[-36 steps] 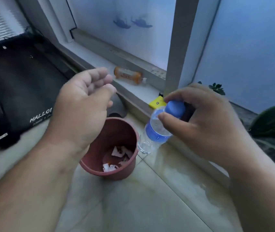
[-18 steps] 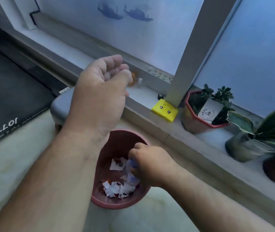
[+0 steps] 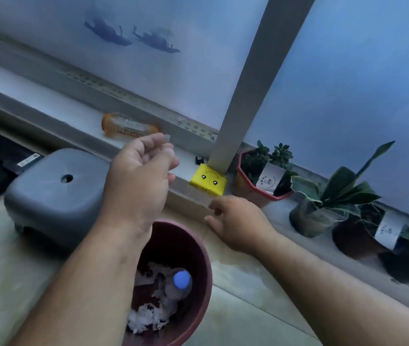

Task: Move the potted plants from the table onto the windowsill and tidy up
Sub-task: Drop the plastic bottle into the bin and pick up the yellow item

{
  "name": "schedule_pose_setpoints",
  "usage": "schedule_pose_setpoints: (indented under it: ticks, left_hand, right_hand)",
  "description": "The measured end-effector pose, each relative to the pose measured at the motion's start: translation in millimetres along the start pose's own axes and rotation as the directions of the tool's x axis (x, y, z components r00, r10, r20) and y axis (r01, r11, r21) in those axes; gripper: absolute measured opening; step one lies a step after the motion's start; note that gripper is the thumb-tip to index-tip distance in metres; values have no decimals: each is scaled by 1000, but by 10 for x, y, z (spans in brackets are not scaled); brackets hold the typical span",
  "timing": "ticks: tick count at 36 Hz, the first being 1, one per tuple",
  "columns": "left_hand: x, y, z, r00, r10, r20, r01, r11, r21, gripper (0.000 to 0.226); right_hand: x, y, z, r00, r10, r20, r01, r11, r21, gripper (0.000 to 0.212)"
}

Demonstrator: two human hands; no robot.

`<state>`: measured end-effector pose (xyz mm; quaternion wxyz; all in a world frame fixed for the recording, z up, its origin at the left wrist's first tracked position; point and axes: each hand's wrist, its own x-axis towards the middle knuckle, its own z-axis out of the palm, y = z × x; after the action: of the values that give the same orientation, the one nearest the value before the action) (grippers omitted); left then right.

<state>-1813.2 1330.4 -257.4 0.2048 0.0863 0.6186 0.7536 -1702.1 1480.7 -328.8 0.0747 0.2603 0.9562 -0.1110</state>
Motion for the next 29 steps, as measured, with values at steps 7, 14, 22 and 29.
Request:
schedule_pose_setpoints:
  ticks: [7,14,22,29]
  left_hand:
    - [-29,-106,-87,1000,-3,11,3,999,45,22]
    - [-155,-164,-245,999,42,-14,-39,990,135,21]
    - [-313,-201,-254,999,35,-11,-31,972,235,17]
    - [-126,-106,-248,995,94,-29,-84,964,251,14]
  right_hand:
    - [545,245,245,972,214,-102,-199,970,136,23]
    - [1084,277,617,991,29,-129,-55,977,-205,20]
    - [903,403,643,983,-134,-127,81,931,-357,31]
    - [958,370,388,940,-249,-233,170,935,-312,26]
